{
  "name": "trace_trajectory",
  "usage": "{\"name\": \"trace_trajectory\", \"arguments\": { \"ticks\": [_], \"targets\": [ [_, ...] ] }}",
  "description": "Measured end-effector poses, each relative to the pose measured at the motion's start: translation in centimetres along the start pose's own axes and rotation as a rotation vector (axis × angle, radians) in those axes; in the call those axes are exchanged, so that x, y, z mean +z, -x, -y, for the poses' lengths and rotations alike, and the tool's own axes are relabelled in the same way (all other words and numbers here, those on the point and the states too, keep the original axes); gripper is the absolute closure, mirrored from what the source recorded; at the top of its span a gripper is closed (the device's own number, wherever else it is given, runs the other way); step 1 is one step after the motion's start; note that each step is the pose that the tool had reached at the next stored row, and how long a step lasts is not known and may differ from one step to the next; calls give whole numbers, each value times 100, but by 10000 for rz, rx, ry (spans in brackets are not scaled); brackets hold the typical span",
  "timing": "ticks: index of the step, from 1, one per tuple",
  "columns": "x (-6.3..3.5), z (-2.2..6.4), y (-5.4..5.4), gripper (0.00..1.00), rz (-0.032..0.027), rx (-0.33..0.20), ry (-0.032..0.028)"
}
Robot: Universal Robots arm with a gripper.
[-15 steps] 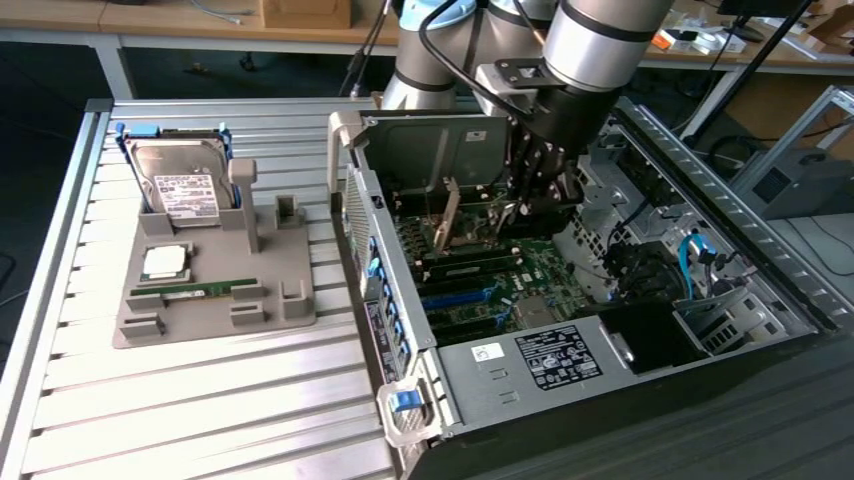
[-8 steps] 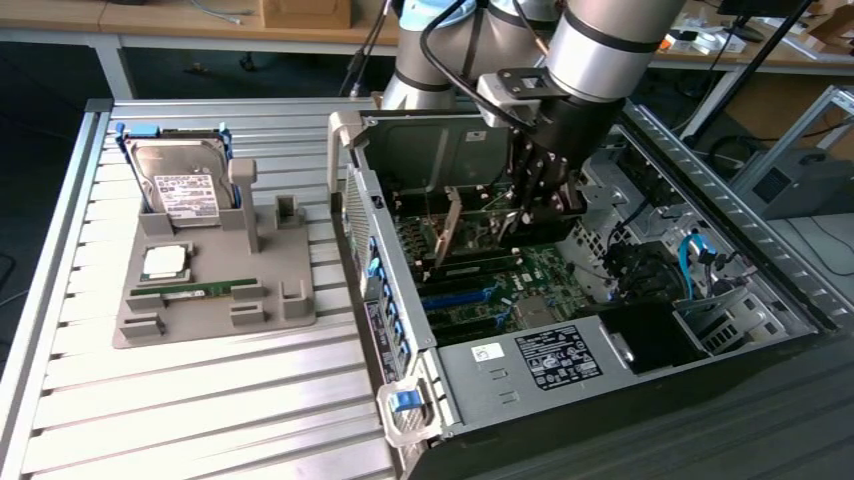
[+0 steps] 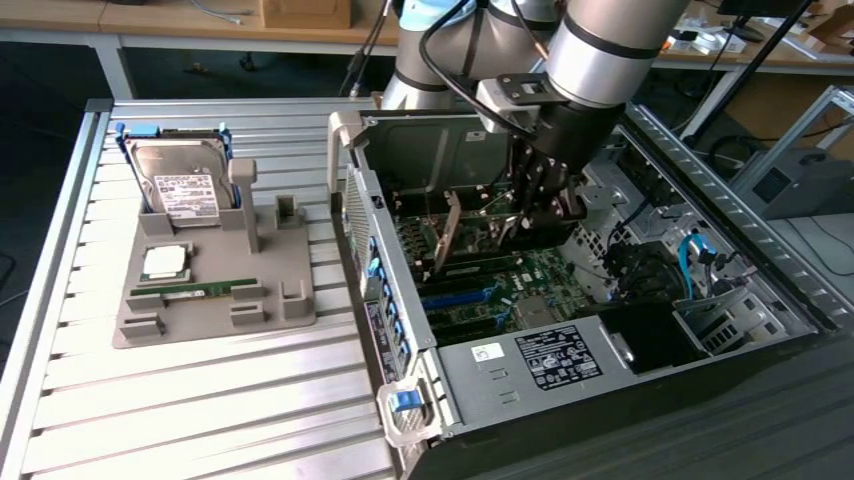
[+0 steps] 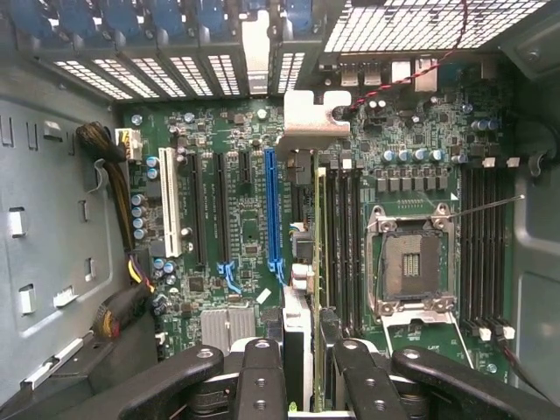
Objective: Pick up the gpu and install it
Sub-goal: 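Insert the gpu into the slot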
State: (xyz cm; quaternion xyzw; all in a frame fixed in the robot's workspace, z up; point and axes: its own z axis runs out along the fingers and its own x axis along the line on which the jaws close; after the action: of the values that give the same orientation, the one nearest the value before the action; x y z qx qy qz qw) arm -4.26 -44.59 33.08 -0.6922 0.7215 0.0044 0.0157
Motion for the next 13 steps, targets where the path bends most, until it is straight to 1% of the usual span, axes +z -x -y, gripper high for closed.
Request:
{"name": "trace_trajectory", "arguments": {
  "ticks": [13],
  "targets": [
    [39,-3,-15,73,2,0,-1]
  ]
}}
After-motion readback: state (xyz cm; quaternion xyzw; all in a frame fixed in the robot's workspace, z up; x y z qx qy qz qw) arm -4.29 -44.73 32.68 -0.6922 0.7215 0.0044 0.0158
